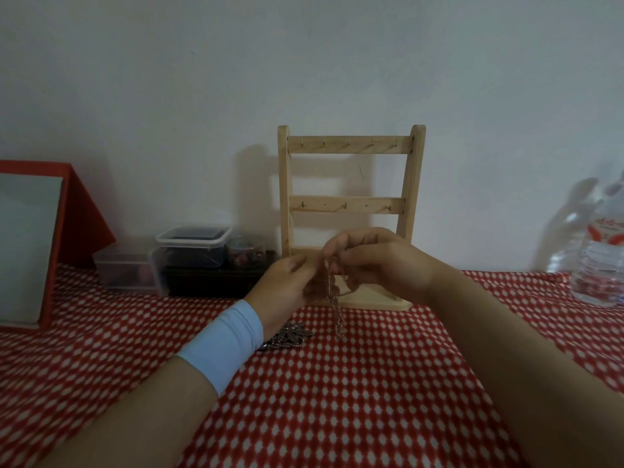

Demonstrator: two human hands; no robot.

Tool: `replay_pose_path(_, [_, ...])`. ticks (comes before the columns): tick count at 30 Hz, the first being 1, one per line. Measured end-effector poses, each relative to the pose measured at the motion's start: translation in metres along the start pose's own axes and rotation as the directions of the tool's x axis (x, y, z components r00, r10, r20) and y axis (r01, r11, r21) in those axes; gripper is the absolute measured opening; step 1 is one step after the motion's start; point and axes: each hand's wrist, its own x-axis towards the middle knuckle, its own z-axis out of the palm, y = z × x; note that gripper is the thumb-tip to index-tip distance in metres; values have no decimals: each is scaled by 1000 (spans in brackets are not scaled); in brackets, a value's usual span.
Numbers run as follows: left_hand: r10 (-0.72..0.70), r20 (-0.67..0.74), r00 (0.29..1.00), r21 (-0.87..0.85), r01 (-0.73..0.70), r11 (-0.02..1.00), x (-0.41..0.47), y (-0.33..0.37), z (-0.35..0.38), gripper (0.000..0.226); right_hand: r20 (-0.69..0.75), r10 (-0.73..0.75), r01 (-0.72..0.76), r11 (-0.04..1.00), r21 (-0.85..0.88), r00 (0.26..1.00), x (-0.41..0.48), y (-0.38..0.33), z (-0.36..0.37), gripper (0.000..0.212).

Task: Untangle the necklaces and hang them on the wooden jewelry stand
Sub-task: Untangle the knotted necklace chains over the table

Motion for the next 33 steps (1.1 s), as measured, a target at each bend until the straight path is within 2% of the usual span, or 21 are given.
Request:
replay_pose_path(3, [-42, 29, 999, -93, 44, 995, -2, 1, 7, 29, -38, -22, 19, 995, -97, 999, -1, -3, 3, 20])
replay_pose_path(6, [-116, 94, 989, -186, 132, 974, -5, 4, 8, 26, -147, -55, 30, 986, -163, 988, 1, -5, 8, 24])
replay_pose_path(10, [-195, 214, 957, -148, 229, 962, -9, 4, 8, 25, -283, -119, 21, 945, -327, 952, 7, 1, 9, 32])
replay_pose_path(14, [-194, 295, 936, -188, 256, 948, -10, 7, 12, 26, -336, -113, -25, 924, -381, 935, 10, 7, 13, 28])
replay_pose_path(17, [-163, 211, 964, -181, 203, 962, -8, 3, 11, 16, -347, -28, -99, 934, -343, 937, 10, 10, 10, 23])
replay_pose_path(20, [-191, 110, 975, -288, 215, 933, -4, -2, 7, 18, -363, 60, -173, 942, -287, 930, 8, 8, 6, 16])
replay_pose_path(22, [-208, 83, 975, -285, 223, 932, -3, -3, 3, 20, -318, 89, -187, 938, -292, 944, 5, 3, 7, 18])
replay_pose_path(24, [-216, 89, 972, -280, 233, 931, -3, -2, 1, 21, -289, 67, -172, 919, -355, 955, 3, 0, 8, 21])
replay_pose_path(27, [-253, 106, 962, -271, 273, 923, -2, -2, 1, 24, -335, 24, -172, 892, -418, 942, 5, 3, 8, 9])
replay_pose_path(29, [-289, 59, 956, -280, 294, 914, -1, -5, 1, 27, -374, 27, -200, 879, -432, 927, 6, 6, 7, 11])
replay_pose_path(31, [-317, -30, 948, -329, 290, 899, 1, -7, 0, 27, -419, 73, -233, 910, -344, 905, 6, 8, 5, 17])
replay_pose_path(33, [-353, -119, 928, -408, 278, 869, 3, -9, -3, 25, -424, 167, -228, 969, -97, 890, 6, 8, 3, 24])
